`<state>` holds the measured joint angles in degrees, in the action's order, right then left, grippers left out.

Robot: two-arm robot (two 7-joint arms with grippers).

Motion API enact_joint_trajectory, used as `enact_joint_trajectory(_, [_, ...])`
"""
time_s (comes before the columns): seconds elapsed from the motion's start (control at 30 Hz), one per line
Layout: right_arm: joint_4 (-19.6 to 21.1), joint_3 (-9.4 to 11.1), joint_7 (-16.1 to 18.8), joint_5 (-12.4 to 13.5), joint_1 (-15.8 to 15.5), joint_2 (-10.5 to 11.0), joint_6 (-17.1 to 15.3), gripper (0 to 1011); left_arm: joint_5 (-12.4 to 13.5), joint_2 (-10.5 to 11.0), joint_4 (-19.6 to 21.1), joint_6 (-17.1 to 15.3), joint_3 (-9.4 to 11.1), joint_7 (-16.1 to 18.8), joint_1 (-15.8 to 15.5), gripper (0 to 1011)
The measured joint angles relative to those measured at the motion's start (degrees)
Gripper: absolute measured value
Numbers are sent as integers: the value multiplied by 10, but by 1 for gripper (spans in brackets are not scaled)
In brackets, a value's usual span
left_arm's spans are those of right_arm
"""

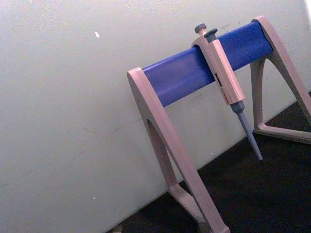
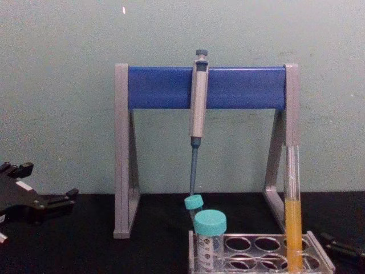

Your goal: Pick up the test tube from the test tube rack, shake it, then place it back into the test tube rack.

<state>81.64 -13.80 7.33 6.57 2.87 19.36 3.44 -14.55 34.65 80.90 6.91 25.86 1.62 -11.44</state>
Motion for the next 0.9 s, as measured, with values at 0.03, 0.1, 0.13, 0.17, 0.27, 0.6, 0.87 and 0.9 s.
enact_joint_trajectory(0.03, [0,0,0,0,0,0,0,1000,0,0,0,0,0,0,0,1001])
enact_joint_trajectory(0.1, [0,0,0,0,0,0,0,1000,0,0,0,0,0,0,0,1001])
enact_joint_trajectory(0.13, [0,0,0,0,0,0,0,1000,0,0,0,0,0,0,0,1001])
enact_joint_trajectory(0.17, [0,0,0,0,0,0,0,1000,0,0,0,0,0,0,0,1001])
enact_joint_trajectory(0.27, [1,0,0,0,0,0,0,1000,0,0,0,0,0,0,0,1001])
enact_joint_trajectory(0.6, [1,0,0,1,0,1,0,1000,0,0,0,0,0,0,0,1001])
enact_joint_trajectory(0.87, [1,0,0,1,0,0,0,1000,0,0,0,0,0,0,0,1001])
enact_joint_trajectory(0.9, [1,0,0,1,0,0,0,1000,0,0,0,0,0,0,0,1001])
